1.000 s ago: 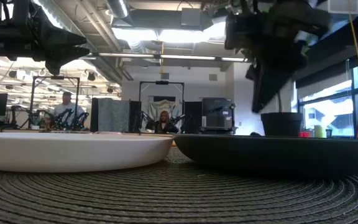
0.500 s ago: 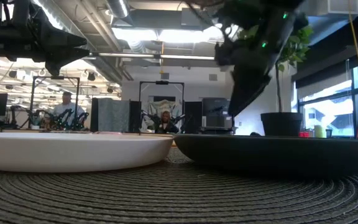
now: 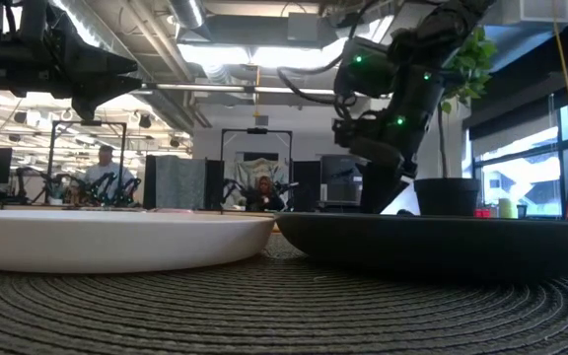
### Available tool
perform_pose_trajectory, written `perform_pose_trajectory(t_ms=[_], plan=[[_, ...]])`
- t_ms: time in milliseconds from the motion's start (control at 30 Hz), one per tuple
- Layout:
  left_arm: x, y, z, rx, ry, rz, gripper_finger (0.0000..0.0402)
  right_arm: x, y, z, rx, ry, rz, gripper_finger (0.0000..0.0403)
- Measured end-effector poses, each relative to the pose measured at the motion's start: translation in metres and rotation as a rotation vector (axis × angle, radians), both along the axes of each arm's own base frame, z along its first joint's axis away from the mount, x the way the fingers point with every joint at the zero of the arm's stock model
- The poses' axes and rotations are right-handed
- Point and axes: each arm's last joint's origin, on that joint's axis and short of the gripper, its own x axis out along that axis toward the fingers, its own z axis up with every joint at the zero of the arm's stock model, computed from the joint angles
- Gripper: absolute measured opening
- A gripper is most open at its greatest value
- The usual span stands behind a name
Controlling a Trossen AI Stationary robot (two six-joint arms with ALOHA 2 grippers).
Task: Pick & Place donuts
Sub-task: Put the small yellow donut on the black plate
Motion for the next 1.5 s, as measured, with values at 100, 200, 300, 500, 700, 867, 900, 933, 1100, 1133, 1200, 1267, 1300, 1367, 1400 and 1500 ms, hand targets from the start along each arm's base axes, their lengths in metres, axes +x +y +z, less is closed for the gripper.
perform_pose_trajectory(t_ms=[100, 200, 300, 500, 700, 867, 900, 933, 1100, 1133, 1200, 1267, 1300, 1367, 1400, 1500], plan=[[0.0, 0.0, 0.0, 0.0, 0.0, 0.0, 0.0182, 0.0, 0.0, 0.0, -0.001, 0.0, 0.004, 0.0108], [0.0, 0.0, 0.0, 0.0, 0.0, 0.0, 0.0183, 0.0, 0.0, 0.0, -0.001, 0.002, 0.01, 0.0076], [0.0, 0.0, 0.0, 0.0, 0.001, 0.0, 0.0182, 0.0, 0.0, 0.0, -0.006, 0.007, 0.036, 0.0035], [0.0, 0.0, 0.0, 0.0, 0.0, 0.0, 0.0184, 0.001, 0.0, 0.004, -0.024, 0.038, 0.079, 0.0012], [0.0, 0.0, 0.0, 0.0, 0.001, 0.0, 0.0185, 0.007, 0.008, 0.025, -0.052, 0.122, 0.117, 0.0006], [0.0, 0.0, 0.0, 0.0, 0.001, 0.0, 0.0183, 0.015, 0.038, 0.049, -0.056, 0.142, 0.213, 0.0006], [0.0, 0.0, 0.0, 0.0, 0.001, 0.0, 0.0183, 0.016, 0.047, 0.053, -0.057, 0.142, 0.239, 0.0006], [0.0, 0.0, 0.0, 0.0, 0.001, 0.0, 0.0183, 0.017, 0.056, 0.057, -0.054, 0.138, 0.266, 0.0005], [0.0, 0.0, 0.0, 0.0, 0.001, 0.0, 0.0182, 0.015, 0.102, 0.072, 0.013, 0.123, 0.432, 0.0007], [0.0, 0.0, 0.0, 0.0, 0.001, 0.0, 0.0183, 0.014, 0.111, 0.073, 0.04, 0.116, 0.462, 0.0007], [0.0, 0.0, 0.0, 0.0, 0.0, 0.0, 0.0182, 0.011, 0.126, 0.075, 0.087, 0.109, 0.502, 0.0007], [0.0, 0.0, 0.0, -0.001, 0.0, 0.0, 0.0182, 0.008, 0.14, 0.075, 0.104, 0.105, 0.508, 0.0008], [0.0, 0.0, 0.0, -0.001, 0.0, 0.0, 0.0182, 0.006, 0.146, 0.075, 0.113, 0.104, 0.505, 0.0008], [0.0, 0.0, 0.0, -0.001, 0.0, 0.0, 0.0182, 0.002, 0.159, 0.075, 0.115, 0.093, 0.502, 0.0008], [0.0, 0.0, 0.0, -0.001, 0.0, 0.0, 0.0182, 0.001, 0.164, 0.075, 0.107, 0.079, 0.502, 0.0009], [0.0, 0.0, 0.0, -0.002, 0.0, 0.0, 0.0182, -0.001, 0.18, 0.077, 0.106, 0.02, 0.513, 0.0009]])
